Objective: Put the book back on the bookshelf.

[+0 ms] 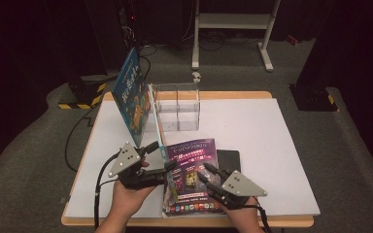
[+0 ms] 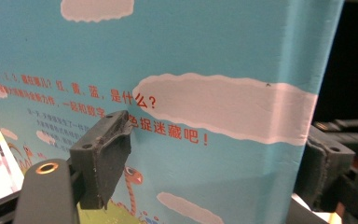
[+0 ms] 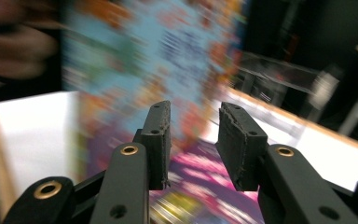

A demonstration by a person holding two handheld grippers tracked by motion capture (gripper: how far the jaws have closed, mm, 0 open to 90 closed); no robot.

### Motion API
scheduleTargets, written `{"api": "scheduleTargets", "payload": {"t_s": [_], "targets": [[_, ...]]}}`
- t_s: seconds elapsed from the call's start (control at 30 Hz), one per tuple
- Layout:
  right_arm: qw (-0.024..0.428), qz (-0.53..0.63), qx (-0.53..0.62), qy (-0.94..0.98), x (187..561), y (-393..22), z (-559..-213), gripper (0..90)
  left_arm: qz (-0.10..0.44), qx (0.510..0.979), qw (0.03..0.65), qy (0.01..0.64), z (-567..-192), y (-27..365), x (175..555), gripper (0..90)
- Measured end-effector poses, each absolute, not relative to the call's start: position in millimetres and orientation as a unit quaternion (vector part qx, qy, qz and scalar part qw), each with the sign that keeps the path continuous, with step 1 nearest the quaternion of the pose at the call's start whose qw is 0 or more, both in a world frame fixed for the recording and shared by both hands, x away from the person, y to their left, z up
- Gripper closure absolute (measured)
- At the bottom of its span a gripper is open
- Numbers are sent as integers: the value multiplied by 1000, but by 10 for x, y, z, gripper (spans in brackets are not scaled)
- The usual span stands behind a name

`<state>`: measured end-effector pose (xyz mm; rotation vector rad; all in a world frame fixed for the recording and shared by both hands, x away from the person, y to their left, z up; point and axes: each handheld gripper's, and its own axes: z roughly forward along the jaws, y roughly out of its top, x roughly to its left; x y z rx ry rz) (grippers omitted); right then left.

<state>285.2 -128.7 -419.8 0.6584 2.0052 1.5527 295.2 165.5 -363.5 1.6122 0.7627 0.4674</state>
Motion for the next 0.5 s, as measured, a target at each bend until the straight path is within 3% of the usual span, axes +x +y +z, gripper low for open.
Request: {"api": "scheduleTargets", "payload": {"t_s": [0.23,0.5], "targets": [[246,557,320,726,3084,-1684,-4417,634,210,700,598,330,-3562,1817,2880,348],[242,554,336,722,3127,-1698,-4472,635,210,703,589,339,-3521,2059,2809,457]]}}
